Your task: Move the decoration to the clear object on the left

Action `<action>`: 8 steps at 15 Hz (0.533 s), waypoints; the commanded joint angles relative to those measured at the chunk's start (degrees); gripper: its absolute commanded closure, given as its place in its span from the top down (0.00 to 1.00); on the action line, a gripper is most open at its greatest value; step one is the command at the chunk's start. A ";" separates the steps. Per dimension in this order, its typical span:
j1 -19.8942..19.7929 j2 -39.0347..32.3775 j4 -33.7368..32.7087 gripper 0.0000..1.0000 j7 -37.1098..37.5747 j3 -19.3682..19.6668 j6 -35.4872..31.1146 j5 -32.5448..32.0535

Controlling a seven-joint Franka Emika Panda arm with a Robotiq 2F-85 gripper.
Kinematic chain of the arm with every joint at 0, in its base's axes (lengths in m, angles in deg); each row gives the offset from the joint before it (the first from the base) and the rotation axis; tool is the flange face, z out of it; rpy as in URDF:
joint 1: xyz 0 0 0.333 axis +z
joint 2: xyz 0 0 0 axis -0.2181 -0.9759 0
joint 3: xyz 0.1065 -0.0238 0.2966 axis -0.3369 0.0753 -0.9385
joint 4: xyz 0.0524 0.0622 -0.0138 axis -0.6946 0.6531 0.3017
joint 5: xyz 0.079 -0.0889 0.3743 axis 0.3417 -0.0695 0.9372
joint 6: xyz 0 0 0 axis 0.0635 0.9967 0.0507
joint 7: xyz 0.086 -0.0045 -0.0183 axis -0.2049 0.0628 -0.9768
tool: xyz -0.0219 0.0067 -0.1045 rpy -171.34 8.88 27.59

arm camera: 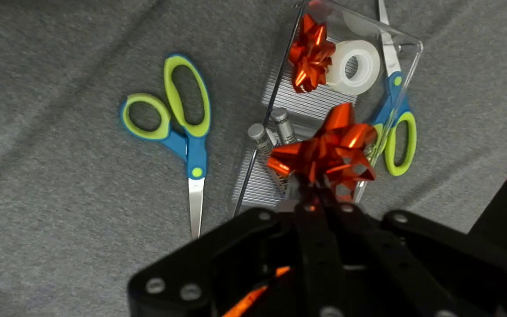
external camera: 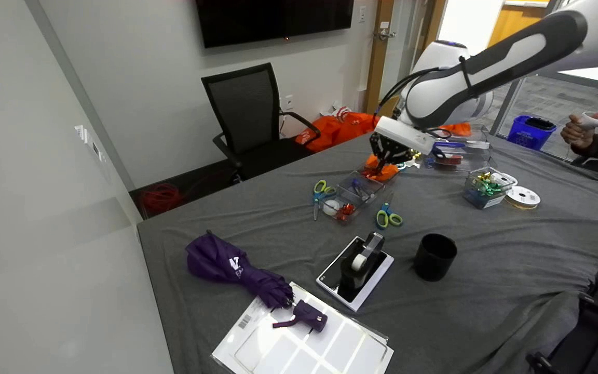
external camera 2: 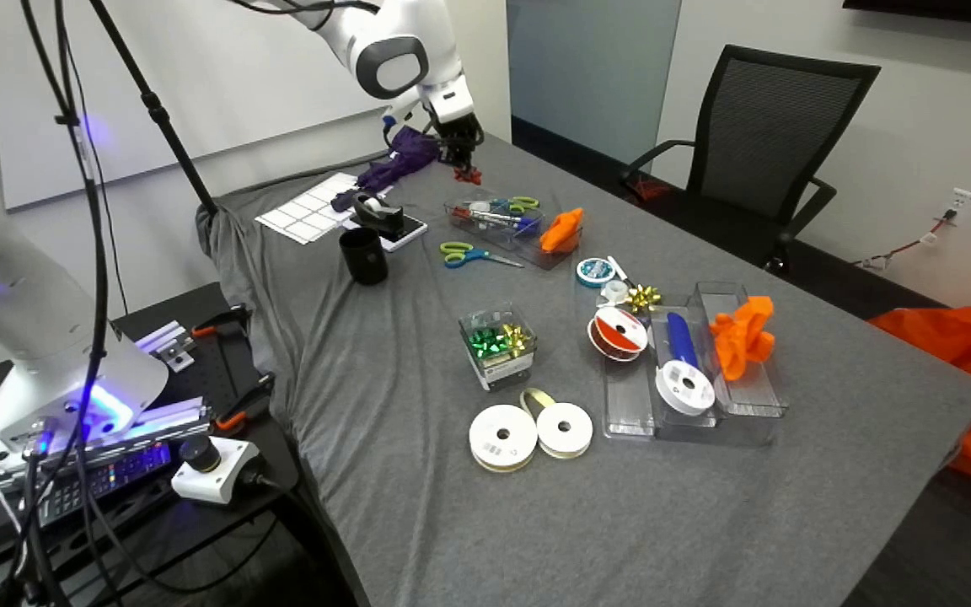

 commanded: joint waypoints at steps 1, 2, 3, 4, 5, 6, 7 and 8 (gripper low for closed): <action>1.72 -6.84 -7.15 0.00 5.34 1.85 1.12 -2.94; 1.92 -8.13 -8.29 0.00 6.29 2.10 1.30 -3.48; 2.08 -9.38 -9.29 0.00 7.11 2.30 1.32 -4.02; 2.18 -10.51 -10.28 0.00 7.73 2.43 1.35 -4.37; 1.25 -11.49 -11.22 0.00 7.30 1.22 0.92 -2.97; 0.89 -12.13 -11.87 0.00 7.39 0.62 0.80 -2.21; 0.76 -12.52 -12.15 0.00 7.25 0.10 0.31 -1.65; 0.83 -12.87 -12.33 0.00 6.89 -0.19 -0.37 -1.54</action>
